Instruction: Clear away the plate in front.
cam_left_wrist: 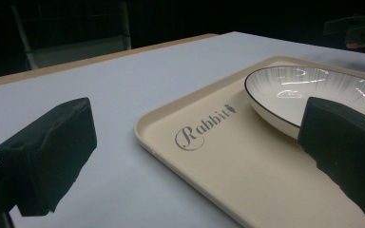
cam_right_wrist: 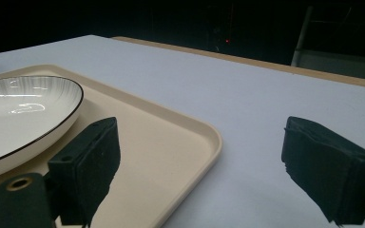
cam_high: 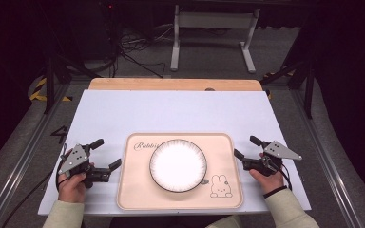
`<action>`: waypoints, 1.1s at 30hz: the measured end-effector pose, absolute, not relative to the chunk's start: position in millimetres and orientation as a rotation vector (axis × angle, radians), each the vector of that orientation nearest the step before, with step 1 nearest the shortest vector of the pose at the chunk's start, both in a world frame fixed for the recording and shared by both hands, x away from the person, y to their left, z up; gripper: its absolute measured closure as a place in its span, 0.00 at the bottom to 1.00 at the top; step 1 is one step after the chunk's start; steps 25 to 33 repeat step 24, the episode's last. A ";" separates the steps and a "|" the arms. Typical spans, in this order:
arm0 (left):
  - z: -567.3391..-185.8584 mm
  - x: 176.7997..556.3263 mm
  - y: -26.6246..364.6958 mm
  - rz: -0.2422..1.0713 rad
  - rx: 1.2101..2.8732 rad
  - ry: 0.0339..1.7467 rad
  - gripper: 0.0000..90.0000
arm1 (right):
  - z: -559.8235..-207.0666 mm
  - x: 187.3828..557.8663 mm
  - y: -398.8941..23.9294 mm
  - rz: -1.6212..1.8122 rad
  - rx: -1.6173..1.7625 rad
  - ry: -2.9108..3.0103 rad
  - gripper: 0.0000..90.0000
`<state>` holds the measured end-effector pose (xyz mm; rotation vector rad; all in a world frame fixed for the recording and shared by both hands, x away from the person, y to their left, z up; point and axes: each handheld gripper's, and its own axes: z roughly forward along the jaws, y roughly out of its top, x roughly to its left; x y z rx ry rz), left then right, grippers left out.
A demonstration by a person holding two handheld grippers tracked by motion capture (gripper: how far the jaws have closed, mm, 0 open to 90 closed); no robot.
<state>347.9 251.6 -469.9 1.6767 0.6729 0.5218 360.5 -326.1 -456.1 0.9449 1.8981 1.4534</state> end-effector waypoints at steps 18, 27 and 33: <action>-469.7 356.8 249.0 0.448 1.727 0.736 0.00 | -456.1 360.5 -325.7 1.446 0.949 1.899 0.15; -469.8 357.5 249.2 0.453 1.723 0.744 0.00 | -456.1 360.6 -325.6 1.445 0.949 1.900 0.15; -469.8 357.5 249.2 0.453 1.723 0.744 0.00 | -456.1 360.6 -325.6 1.445 0.949 1.900 0.15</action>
